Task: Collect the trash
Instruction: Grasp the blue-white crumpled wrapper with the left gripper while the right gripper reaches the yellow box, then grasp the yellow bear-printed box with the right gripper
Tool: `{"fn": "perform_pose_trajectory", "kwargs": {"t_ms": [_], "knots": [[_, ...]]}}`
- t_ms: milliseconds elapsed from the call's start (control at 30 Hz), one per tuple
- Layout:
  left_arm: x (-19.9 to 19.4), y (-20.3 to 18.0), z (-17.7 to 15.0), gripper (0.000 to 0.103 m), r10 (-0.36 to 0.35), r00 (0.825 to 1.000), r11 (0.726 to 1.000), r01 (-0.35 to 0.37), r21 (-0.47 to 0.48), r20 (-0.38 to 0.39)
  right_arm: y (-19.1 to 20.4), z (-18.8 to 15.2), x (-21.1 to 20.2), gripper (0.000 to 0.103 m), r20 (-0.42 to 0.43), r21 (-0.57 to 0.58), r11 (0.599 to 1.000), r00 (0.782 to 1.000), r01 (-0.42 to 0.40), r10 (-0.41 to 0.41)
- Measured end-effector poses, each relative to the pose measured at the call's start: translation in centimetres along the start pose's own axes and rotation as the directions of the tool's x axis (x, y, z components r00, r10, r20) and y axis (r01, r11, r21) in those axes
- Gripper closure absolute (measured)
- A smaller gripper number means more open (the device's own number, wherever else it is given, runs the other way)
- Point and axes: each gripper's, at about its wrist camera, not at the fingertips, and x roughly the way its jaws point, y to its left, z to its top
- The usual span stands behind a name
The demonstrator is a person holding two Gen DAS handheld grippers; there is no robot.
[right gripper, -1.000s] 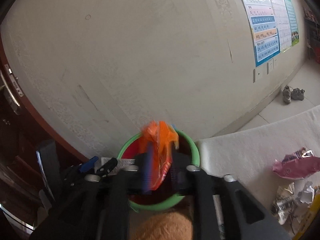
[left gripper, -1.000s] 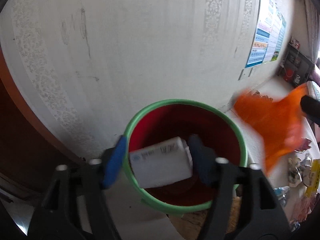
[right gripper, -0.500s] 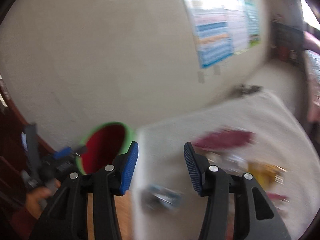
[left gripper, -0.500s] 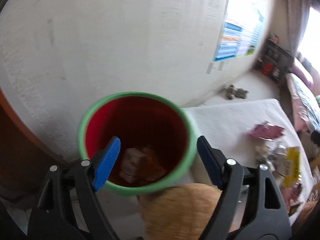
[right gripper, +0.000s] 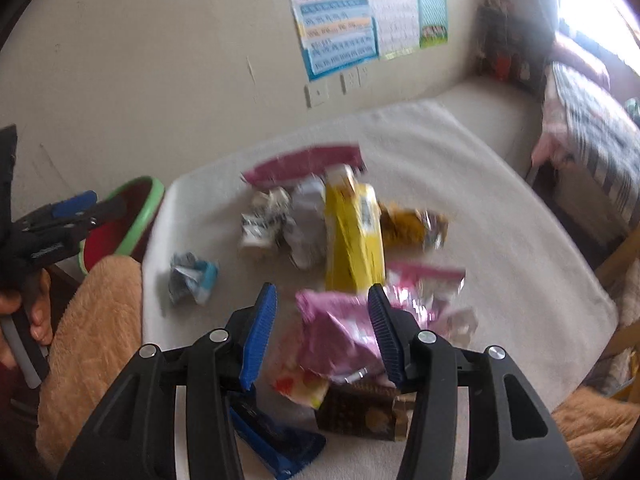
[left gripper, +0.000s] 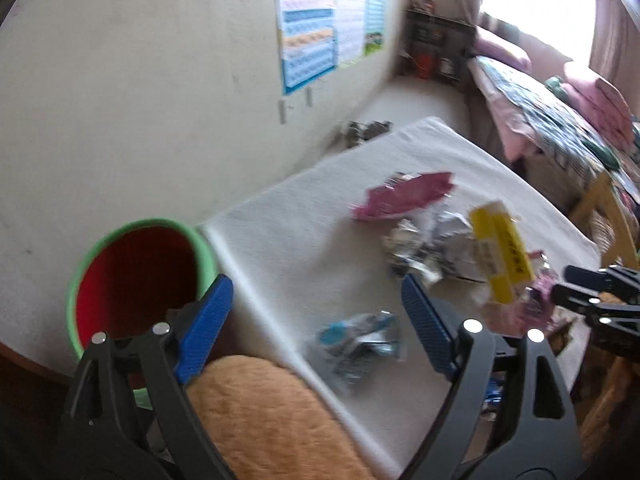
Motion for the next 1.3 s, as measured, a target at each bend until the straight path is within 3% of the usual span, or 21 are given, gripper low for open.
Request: {"fn": "perform_pose_trajectory", "kwargs": {"t_ms": [133, 367, 500, 533, 567, 700, 767, 1000, 1167, 1300], "knots": [[2.6, -1.6, -1.4, 0.020, -0.041, 0.995, 0.998, 0.035, -0.059, -0.094, -1.4, 0.0, -0.1, 0.056, 0.016, 0.095, 0.995, 1.000, -0.025, 0.023], [7.3, -2.2, -3.8, 0.020, 0.033, 0.969, 0.995, -0.056, -0.087, -0.245, -1.3, 0.1, 0.0, 0.056, -0.001, 0.101, 0.995, 1.000, -0.012, 0.012], [9.0, -3.1, -4.2, 0.020, 0.053, 0.959, 0.994, -0.076, -0.073, -0.277, -0.8, 0.5, 0.0, 0.051, 0.003, 0.094, 0.995, 1.000, -0.013, 0.013], [9.2, -3.3, -4.3, 0.022, 0.058, 0.957, 0.995, -0.077, -0.057, -0.283, -0.8, 0.6, -0.1, 0.050, 0.006, 0.090, 0.996, 1.000, -0.013, 0.013], [9.5, -3.8, -4.4, 0.036, 0.054, 0.957, 0.997, -0.070, -0.045, -0.286, -0.7, 0.7, -0.2, 0.050, 0.009, 0.084, 0.996, 1.000, -0.013, 0.012], [9.0, -3.6, -4.5, 0.071, 0.030, 0.962, 0.996, -0.052, -0.075, -0.270, -0.4, 1.1, -0.4, 0.050, 0.013, 0.066, 0.998, 1.000, -0.014, 0.014], [8.0, -2.9, -4.5, 0.078, 0.011, 0.966, 0.993, -0.042, -0.114, -0.259, -0.5, 1.5, -0.2, 0.050, 0.009, 0.067, 0.998, 1.000, -0.019, 0.019], [1.5, -1.6, -2.8, 0.081, 0.082, 0.991, 0.988, -0.094, -0.121, -0.101, -2.2, 3.8, 1.8, 0.049, -0.006, 0.127, 0.991, 0.999, -0.037, 0.038], [-0.8, -0.6, -1.9, 0.080, 0.110, 0.991, 0.980, -0.121, -0.158, -0.078, -3.0, 4.9, 4.0, 0.049, -0.035, 0.153, 0.987, 0.998, -0.045, 0.051], [-1.2, -0.4, -1.5, 0.081, 0.139, 0.988, 0.979, -0.148, -0.142, -0.068, -2.3, 5.3, 5.0, 0.049, -0.055, 0.109, 0.994, 0.998, -0.030, 0.037]]}}
